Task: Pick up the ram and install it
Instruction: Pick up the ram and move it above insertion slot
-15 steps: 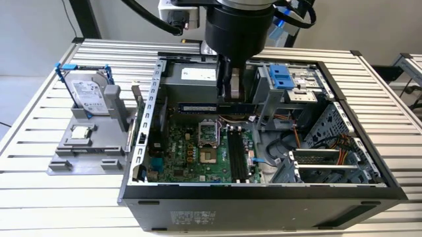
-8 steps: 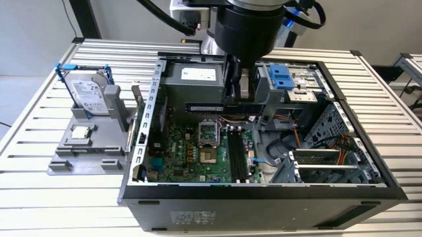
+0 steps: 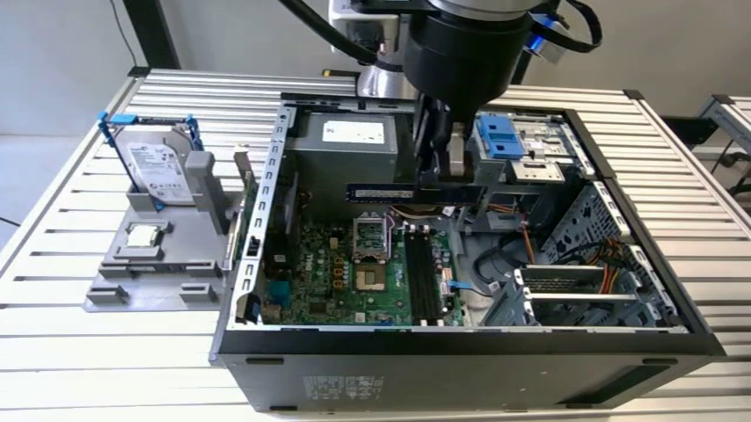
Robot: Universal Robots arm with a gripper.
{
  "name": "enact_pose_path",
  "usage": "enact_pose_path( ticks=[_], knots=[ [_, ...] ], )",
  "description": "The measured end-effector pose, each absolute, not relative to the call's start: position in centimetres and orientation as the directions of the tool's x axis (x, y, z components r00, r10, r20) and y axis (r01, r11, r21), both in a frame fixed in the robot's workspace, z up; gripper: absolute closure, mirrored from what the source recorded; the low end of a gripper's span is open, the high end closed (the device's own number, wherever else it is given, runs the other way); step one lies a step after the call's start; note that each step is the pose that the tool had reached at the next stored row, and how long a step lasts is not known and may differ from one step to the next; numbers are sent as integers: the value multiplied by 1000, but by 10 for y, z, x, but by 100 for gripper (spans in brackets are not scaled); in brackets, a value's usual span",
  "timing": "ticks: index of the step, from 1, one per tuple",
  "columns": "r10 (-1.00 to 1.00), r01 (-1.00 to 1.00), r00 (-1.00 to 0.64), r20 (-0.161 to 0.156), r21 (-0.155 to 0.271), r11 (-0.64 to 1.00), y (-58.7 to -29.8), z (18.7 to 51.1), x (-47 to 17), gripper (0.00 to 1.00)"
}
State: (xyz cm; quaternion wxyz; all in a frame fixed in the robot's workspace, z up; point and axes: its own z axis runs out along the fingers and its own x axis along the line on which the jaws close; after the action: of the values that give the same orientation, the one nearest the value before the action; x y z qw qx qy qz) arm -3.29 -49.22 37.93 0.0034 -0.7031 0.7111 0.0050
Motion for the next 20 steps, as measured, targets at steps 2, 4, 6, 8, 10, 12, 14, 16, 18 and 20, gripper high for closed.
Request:
enact_pose_path(
  ticks=[2, 4, 6, 8, 10, 12, 14, 16, 18, 20],
  knots=[
    [-1000, -1000, -11, -12, 2, 11, -492, 379, -29, 100],
    [-1000, -1000, -11, -12, 2, 11, -492, 379, -25, 100],
    [-1000, -1000, -11, -12, 2, 11, -492, 379, -21, 100],
    [-1000, -1000, -11, -12, 2, 11, -492, 379, -18, 100],
    [-1000, -1000, -11, -12, 2, 11, -492, 379, -14, 100],
    [-1000, -1000, -11, -12, 2, 11, -492, 379, -10, 100],
    [-1000, -1000, -11, -12, 2, 11, -492, 379, -6, 100],
    [-1000, -1000, -11, -12, 2, 11, -492, 379, -2, 100],
    [-1000, -1000, -11, -12, 2, 11, -492, 379, 3, 100],
    [-1000, -1000, -11, -12, 3, 11, -492, 379, 7, 100]
  ],
)
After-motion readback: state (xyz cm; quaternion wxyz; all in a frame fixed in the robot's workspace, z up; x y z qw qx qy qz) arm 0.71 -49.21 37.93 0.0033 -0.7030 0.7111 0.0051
